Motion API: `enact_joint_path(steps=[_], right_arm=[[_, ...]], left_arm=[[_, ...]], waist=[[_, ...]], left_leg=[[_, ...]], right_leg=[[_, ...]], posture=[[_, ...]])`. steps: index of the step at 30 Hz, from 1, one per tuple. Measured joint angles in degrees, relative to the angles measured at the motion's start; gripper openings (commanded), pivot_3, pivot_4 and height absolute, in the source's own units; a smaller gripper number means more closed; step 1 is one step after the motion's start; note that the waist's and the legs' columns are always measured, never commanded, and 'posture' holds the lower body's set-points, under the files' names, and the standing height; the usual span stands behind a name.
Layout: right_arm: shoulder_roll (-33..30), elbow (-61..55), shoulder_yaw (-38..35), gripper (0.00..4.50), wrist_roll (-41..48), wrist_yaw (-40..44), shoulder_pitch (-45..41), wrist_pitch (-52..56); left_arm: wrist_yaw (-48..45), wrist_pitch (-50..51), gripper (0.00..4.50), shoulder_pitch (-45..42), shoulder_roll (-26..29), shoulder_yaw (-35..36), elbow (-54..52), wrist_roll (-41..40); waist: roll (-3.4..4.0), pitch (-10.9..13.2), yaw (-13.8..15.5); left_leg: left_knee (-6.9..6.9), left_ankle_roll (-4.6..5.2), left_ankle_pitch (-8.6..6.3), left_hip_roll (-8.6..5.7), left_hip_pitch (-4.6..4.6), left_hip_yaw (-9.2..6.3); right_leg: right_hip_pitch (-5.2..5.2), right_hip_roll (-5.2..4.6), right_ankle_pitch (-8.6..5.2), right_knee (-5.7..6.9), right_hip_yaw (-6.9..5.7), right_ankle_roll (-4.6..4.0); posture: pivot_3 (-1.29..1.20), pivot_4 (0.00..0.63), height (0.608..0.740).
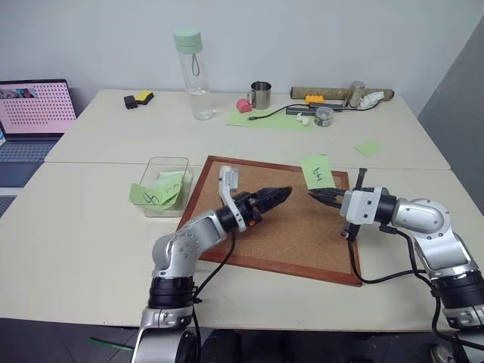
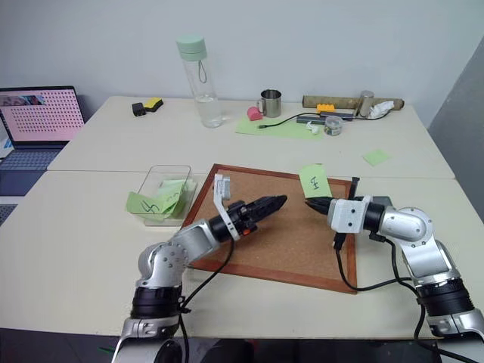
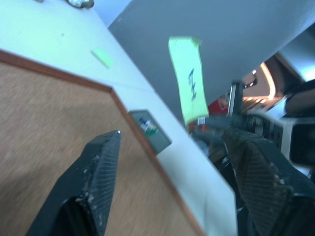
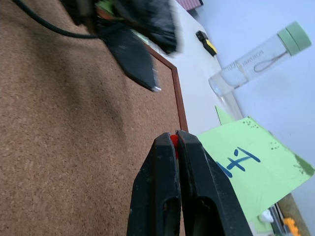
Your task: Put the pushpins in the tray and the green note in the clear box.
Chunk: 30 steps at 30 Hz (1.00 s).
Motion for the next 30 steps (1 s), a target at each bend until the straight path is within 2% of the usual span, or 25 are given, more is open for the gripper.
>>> enact_joint_path(steps=[10, 13, 15, 20, 22, 30], right_arm=[[0.0, -2.3, 2.5, 0.0, 0.0, 0.3, -0.1, -0.4], [0.0, -3.2, 2.8, 0.0, 0.0, 0.3, -0.7, -0.2], [0.0, -3.4, 2.9, 0.0, 0.0, 0.3, -0.9, 0.2], [0.0, -3.8, 3.1, 0.0, 0.0, 0.3, -0.9, 0.8], [0.0, -3.8, 3.2, 0.0, 0.0, 0.3, -0.9, 0.8], [0.4, -3.8, 3.5, 0.0, 0.1, 0.3, -0.9, 0.9]], left_arm=[[-0.6, -0.5, 3.49, -4.5, -2.5, -2.7, 5.7, -0.9], [-1.3, -1.7, 3.08, -5.7, -2.6, -3.7, 7.9, 0.5], [-1.4, -2.8, 2.58, -6.4, -2.8, -4.0, 8.9, 1.0], [-1.6, -4.0, 1.66, -6.6, -2.9, -3.9, 9.8, 1.3], [-1.7, -4.3, 1.42, -6.6, -2.9, -3.9, 9.8, 1.3], [-1.9, -5.7, 0.0, -6.4, -2.9, -4.2, 9.8, 2.1]], waist=[[0.0, 0.0, 0.0], [0.0, 0.0, 0.0], [0.0, 0.0, 0.0], [0.0, 0.0, 0.0], [0.0, 0.0, 0.0], [0.0, 0.0, 0.0]], left_leg=[[0.0, -0.04, 0.02, 0.0, 0.0, 0.0], [0.01, -0.05, 0.03, 0.0, 0.0, -0.01], [0.0, -0.06, 0.03, 0.0, 0.0, -0.01], [0.0, -0.06, 0.03, 0.0, 0.0, -0.01], [0.01, -0.06, 0.03, 0.0, 0.0, 0.0], [0.0, -0.06, 0.03, 0.0, 0.0, -0.01]], right_leg=[[-0.01, 0.0, 0.0, -0.01, 0.01, 0.0], [-0.01, 0.0, 0.0, -0.01, 0.0, 0.0], [-0.01, 0.0, 0.0, -0.02, 0.01, 0.0], [-0.01, 0.0, 0.0, -0.02, 0.01, 0.0], [-0.01, 0.0, 0.0, -0.02, 0.02, 0.0], [-0.01, 0.0, 0.0, -0.02, 0.01, 0.0]], posture=[[0.0, 0.15, 0.74], [0.0, 0.15, 0.74], [0.0, 0.15, 0.74], [0.0, 0.15, 0.74], [0.0, 0.15, 0.74], [0.0, 0.15, 0.74]])
